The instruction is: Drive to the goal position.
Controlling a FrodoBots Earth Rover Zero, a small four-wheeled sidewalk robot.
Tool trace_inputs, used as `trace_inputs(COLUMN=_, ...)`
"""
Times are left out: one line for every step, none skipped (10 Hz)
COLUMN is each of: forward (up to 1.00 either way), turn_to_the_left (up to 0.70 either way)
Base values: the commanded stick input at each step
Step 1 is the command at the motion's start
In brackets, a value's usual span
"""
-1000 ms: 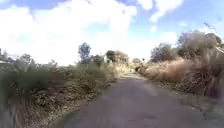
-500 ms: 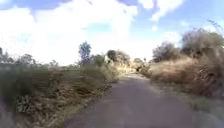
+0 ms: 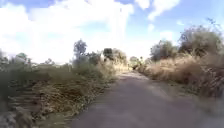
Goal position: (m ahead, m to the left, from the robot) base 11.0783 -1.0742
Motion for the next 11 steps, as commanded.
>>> trace_inputs(forward=0.7, turn_to_the_left=-0.35)
trace_inputs(forward=0.7, turn_to_the_left=-0.35)
trace_inputs(forward=0.7, turn_to_the_left=-0.35)
trace_inputs(forward=0.7, turn_to_the_left=-0.35)
trace_inputs(forward=0.7, turn_to_the_left=-0.35)
trace_inputs(forward=0.7, turn_to_the_left=-0.35)
trace_inputs(forward=0.7, turn_to_the_left=-0.35)
trace_inputs(forward=0.7, turn_to_the_left=-0.35)
trace_inputs(forward=0.7, turn_to_the_left=-0.35)
trace_inputs(forward=0.7, turn_to_the_left=0.0)
trace_inputs(forward=0.7, turn_to_the_left=0.0)
